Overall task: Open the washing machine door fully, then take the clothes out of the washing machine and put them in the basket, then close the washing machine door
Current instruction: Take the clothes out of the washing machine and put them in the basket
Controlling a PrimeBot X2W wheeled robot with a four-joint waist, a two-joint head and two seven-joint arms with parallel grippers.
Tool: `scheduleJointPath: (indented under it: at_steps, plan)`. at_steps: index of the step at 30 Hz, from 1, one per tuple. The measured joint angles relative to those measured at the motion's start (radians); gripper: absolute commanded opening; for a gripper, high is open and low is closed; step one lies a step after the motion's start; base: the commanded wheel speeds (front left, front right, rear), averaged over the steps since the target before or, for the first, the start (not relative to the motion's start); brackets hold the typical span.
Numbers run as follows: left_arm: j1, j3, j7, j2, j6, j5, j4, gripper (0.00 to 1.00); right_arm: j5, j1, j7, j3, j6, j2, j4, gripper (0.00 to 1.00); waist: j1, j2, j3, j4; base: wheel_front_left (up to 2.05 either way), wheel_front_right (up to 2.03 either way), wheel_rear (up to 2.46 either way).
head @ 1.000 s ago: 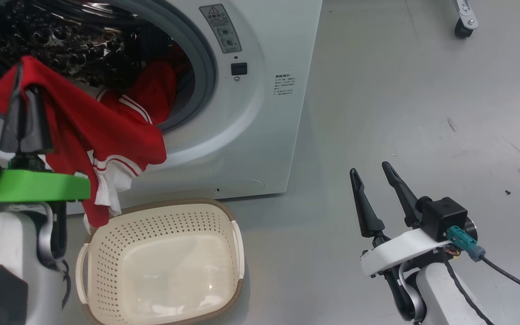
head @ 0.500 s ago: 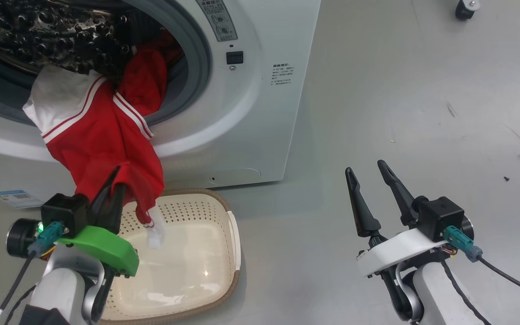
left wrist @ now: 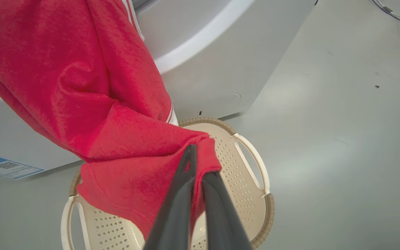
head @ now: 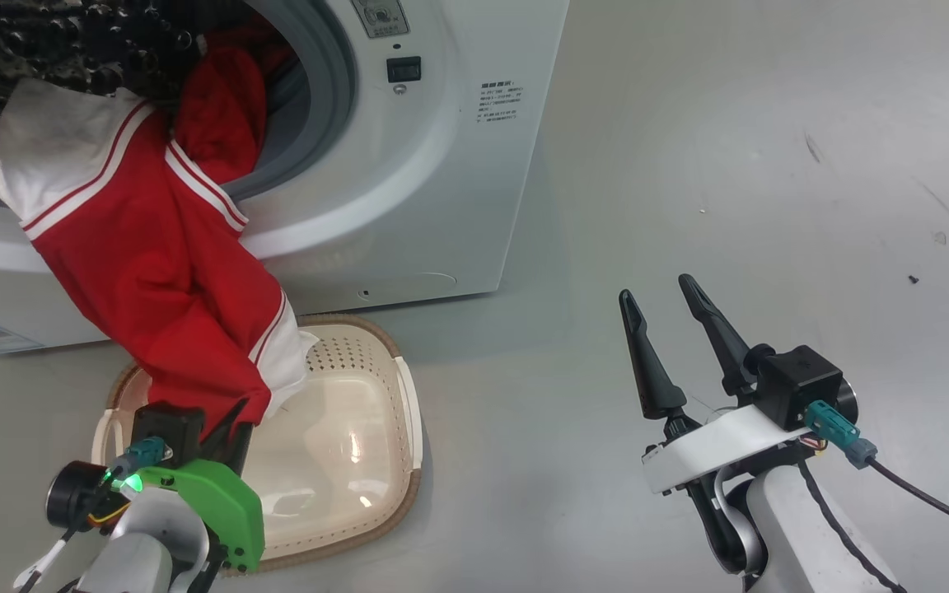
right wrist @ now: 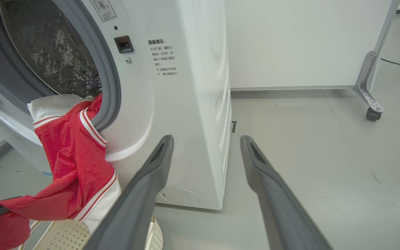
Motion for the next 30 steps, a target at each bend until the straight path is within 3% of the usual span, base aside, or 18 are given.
scheduleJointPath:
  at_steps: [30]
  plan:
    - [-0.156, 0.027, 0.030, 0.045, -0.001, -0.017, 0.269, 0.00, 0.002, -0.076, 0.000, 0.031, -0.027, 0.000, -0.051, 1.00, 0.0000, 0.0000, 0.239, -0.138, 0.00, 0.00, 0.00]
